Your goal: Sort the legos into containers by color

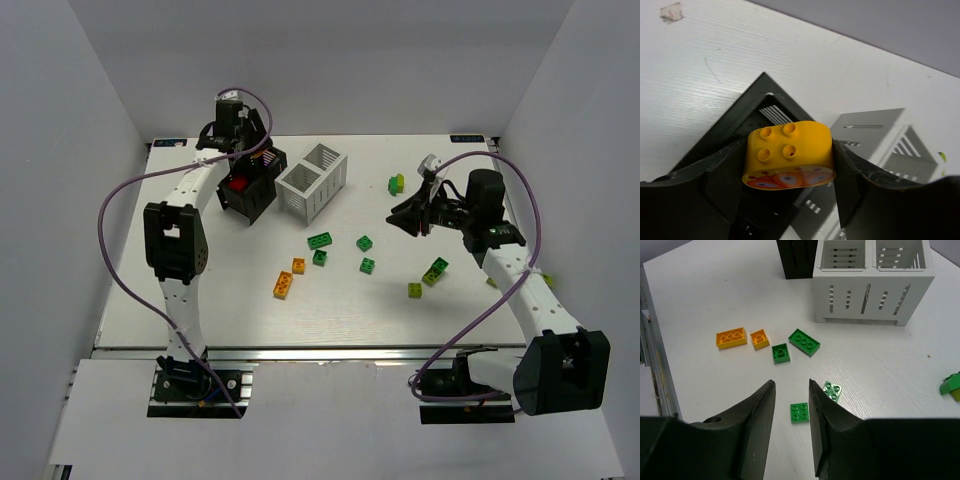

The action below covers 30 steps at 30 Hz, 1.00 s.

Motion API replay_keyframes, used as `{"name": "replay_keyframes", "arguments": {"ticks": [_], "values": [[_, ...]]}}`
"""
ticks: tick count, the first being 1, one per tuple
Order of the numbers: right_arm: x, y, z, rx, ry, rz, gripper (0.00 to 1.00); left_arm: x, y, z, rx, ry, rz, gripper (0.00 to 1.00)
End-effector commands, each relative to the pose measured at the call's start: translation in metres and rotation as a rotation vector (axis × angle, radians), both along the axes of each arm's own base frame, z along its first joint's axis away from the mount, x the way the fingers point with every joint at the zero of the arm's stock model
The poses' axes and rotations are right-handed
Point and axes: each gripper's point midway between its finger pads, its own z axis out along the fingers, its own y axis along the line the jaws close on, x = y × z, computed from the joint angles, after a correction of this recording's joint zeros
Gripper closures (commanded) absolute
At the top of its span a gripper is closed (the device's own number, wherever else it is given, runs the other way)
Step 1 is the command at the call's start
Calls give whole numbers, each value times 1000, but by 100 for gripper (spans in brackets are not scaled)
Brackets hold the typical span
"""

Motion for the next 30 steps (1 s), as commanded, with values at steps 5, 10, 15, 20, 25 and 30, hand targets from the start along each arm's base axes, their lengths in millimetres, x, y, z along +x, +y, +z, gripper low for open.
{"name": "replay_keyframes", "arguments": {"ticks": [5,10,15,20,25,30], "values": [[0,-5,6,1,-38,-11,61,7,12,14,14,-12,9,63],[2,-5,6,4,-34,-7,61,9,13,9,16,0,14,31],[3,-5,4,4,-29,-4,61,8,11,16,5,-11,13,26],[3,-4,4,5,-24,3,61,6,12,23,8,-24,10,24],[2,-3,4,7,-18,7,61,6,14,25,18,-27,10,19],[1,-3,5,5,-19,8,61,7,14,30,18,-35,10,2]]}}
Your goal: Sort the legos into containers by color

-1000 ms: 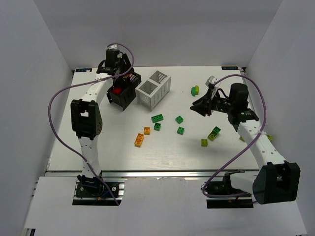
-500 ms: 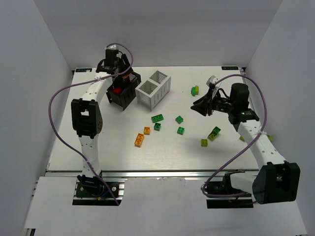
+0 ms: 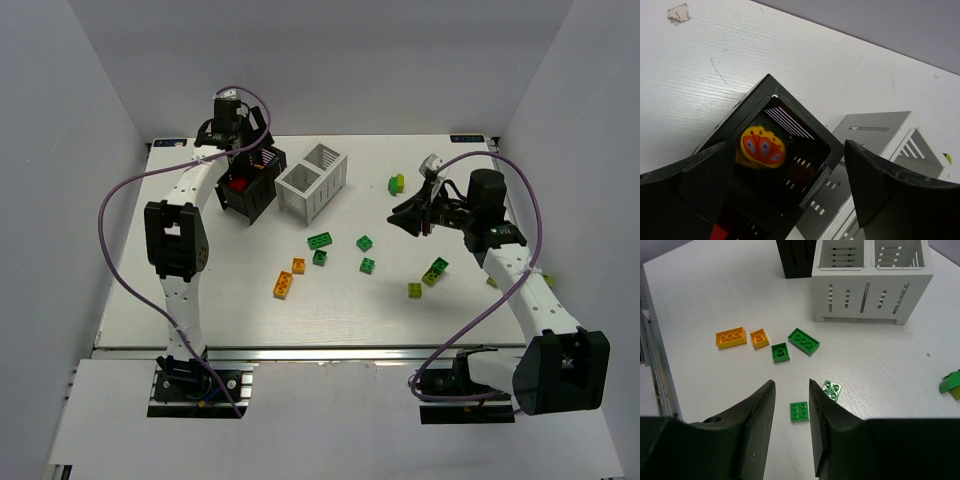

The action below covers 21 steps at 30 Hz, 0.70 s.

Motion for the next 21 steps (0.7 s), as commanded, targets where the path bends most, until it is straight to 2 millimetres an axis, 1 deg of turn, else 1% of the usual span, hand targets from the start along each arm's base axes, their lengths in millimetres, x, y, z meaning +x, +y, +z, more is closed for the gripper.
{"name": "replay_keyframes", "arguments": {"ticks": [1,4,5,8,9,11,12,13,14,15,16,17,18,19,20,21], "values": [[0,-1,6,1,-25,11,61,2,2,44,2,-83,-2,2],[-2,-1,7,-1,-29,14,61,1,2,61,-3,-118,0,2],[-2,-1,7,-3,-32,15,60,-2,2,73,-4,-141,-3,2],[-3,-2,7,-18,-46,27,60,-11,4,101,0,-204,-16,2],[-5,-1,7,-21,-52,40,60,-23,5,119,-5,-244,-17,2],[-9,0,3,-32,-42,63,58,-37,10,130,-18,-277,-3,2],[-10,-1,2,-47,-64,79,56,-50,14,106,-16,-230,15,2],[-13,0,0,-47,-63,98,53,-65,19,137,-58,-302,50,2],[-15,0,-1,-52,-67,108,49,-74,26,137,-72,-311,70,2],[-18,0,-6,-58,-50,115,46,-84,29,137,-90,-319,67,2],[-19,0,-9,-69,-62,127,40,-97,31,114,-106,-288,69,2],[-18,-1,-10,-76,-65,126,26,-113,39,133,-119,-332,77,2],[-19,-2,-14,-83,-63,126,16,-125,33,130,-141,-323,36,2],[-18,-4,-18,-96,-53,114,11,-138,33,111,-138,-275,31,2],[-17,-6,-20,-111,-57,107,10,-148,33,107,-136,-261,24,3],[-16,-7,-23,-121,-54,99,11,-165,30,112,-146,-257,0,6]]}}
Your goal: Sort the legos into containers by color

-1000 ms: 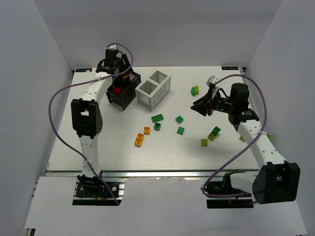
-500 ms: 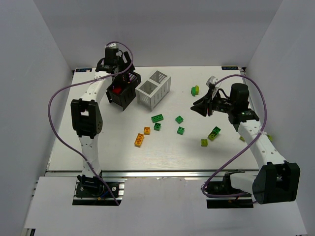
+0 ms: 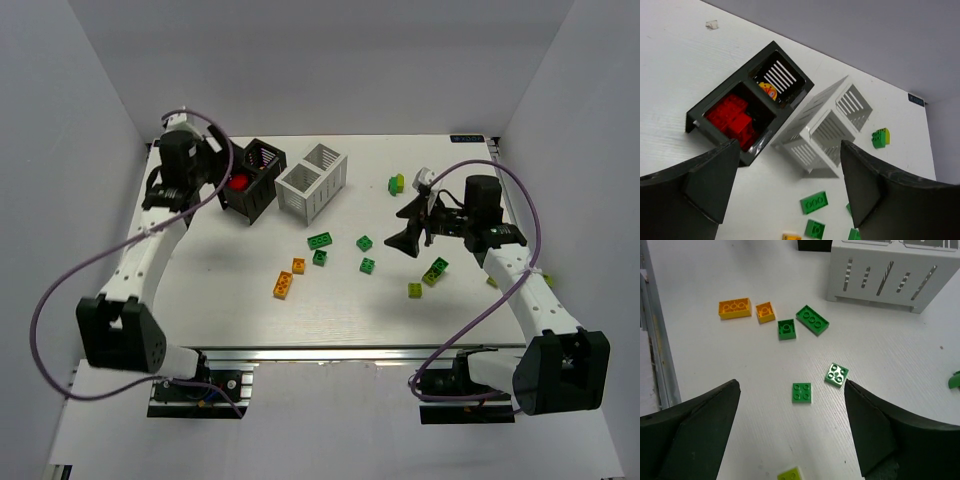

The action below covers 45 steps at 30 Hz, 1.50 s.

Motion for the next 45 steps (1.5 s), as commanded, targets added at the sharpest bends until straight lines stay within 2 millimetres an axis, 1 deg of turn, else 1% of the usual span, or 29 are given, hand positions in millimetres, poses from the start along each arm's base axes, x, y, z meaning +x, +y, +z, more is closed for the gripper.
{"name": "replay_keyframes", "arguments": {"ticks": [1,2,3,5,6,8,9,10,11,12,13,14,16,17,19,20,21,22,23,24,25,26,27,30,31,33,34,37,45], "values": [[5,-8,-4,-56,-35,-24,11,-34,-7,0,-38,-1,-64,12],[7,-11,-7,-69,-32,-42,11,-46,-8,-17,-36,42,-79,15],[9,-13,-8,-79,-26,-63,10,-59,-11,-14,-47,35,-101,20],[18,-21,-16,-112,-13,-135,11,-80,-17,-34,-67,112,-136,32],[20,-23,-19,-118,-4,-153,11,-92,-20,-52,-76,161,-153,37],[24,-28,-27,-147,16,-182,10,-113,-28,-67,-87,214,-166,50],[23,-31,-33,-167,44,-189,11,-128,-44,-86,-69,263,-207,51],[26,-36,-39,-199,65,-222,11,-140,-51,-98,-48,310,-214,52],[31,-40,-43,-221,87,-241,11,-145,-51,-108,-10,335,-185,53],[32,-43,-47,-239,104,-258,13,-157,-68,-116,11,361,-230,54],[32,-49,-54,-271,136,-283,16,-167,-71,-130,9,407,-224,54],[33,-52,-59,-288,158,-291,19,-172,-72,-135,8,416,-221,54],[33,-61,-64,-329,176,-309,36,-181,-76,-146,-1,430,-220,48],[33,-62,-67,-344,186,-314,53,-185,-79,-146,-6,425,-229,45],[34,-71,-70,-372,203,-347,69,-186,-78,-151,11,430,-221,40],[35,-72,-70,-374,211,-355,74,-188,-81,-155,28,442,-230,40],[35,-75,-71,-374,216,-365,75,-189,-84,-159,42,452,-242,39],[35,-76,-71,-368,223,-373,74,-189,-88,-163,61,459,-259,38],[36,-76,-71,-358,228,-383,68,-192,-97,-164,78,462,-291,38],[36,-77,-72,-355,235,-387,65,-194,-101,-176,113,500,-305,38],[36,-77,-72,-347,243,-389,61,-194,-103,-182,153,512,-308,38],[36,-76,-72,-338,249,-395,57,-195,-111,-183,179,515,-331,37],[36,-76,-72,-333,252,-397,55,-195,-113,-196,213,551,-335,37],[36,-76,-70,-323,252,-397,52,-194,-123,-202,281,563,-350,37],[36,-76,-70,-322,250,-397,51,-195,-123,-211,312,588,-355,37],[36,-78,-69,-324,247,-399,49,-190,-128,-210,348,577,-348,37],[37,-78,-68,-322,246,-398,49,-191,-127,-216,379,598,-347,37],[38,-79,-67,-319,245,-399,48,-186,-127,-218,429,594,-330,37],[36,-77,-68,-311,251,-391,46,-178,-127,-206,470,556,-311,36]]}}
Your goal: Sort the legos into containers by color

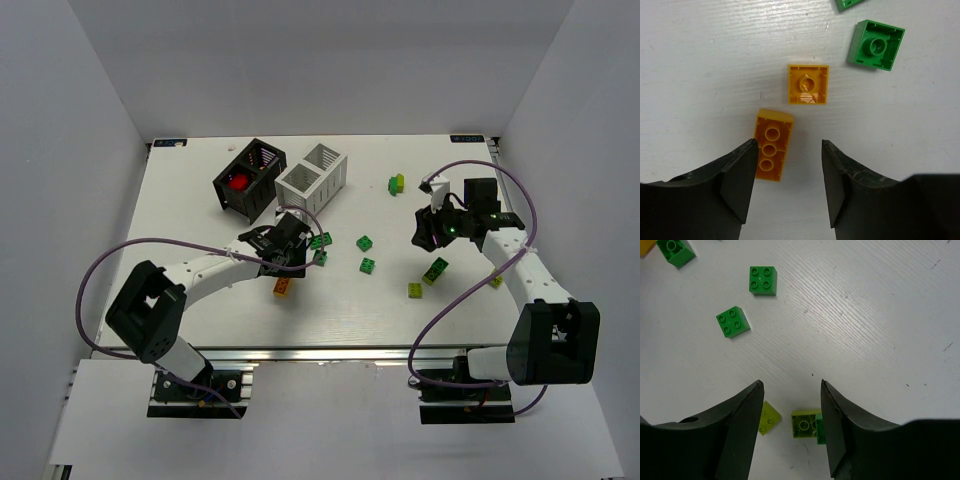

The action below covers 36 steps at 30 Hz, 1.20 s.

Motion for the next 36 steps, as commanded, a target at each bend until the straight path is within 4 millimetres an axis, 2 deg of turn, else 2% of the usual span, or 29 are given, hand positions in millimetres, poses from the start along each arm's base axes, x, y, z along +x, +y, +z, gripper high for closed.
{"name": "replay_keyframes", "arguments": {"ticks": [1,8,19,24,27,30,31,34,35,36], "values": [[3,3,16,28,-32,11,45,8,3,16,25,-55,-1,36],[0,6,16,37,-26,34,43,1,6,3,35,-34,-22,36],[2,8,21,51,-30,41,43,3,13,-13,94,-27,-28,36],[2,8,23,51,-33,39,43,4,11,-27,115,-1,-42,38],[2,8,24,51,-38,40,43,3,11,-30,115,3,-43,42],[1,7,24,50,-38,38,43,2,12,-33,115,6,-43,52],[1,7,24,50,-38,38,43,1,12,-33,117,8,-43,60],[1,7,26,51,-41,37,43,2,11,-32,116,7,-43,71],[1,7,26,51,-41,37,43,4,10,-27,113,2,-42,78],[1,7,26,51,-41,37,43,6,8,-23,107,-3,-42,81]]}}
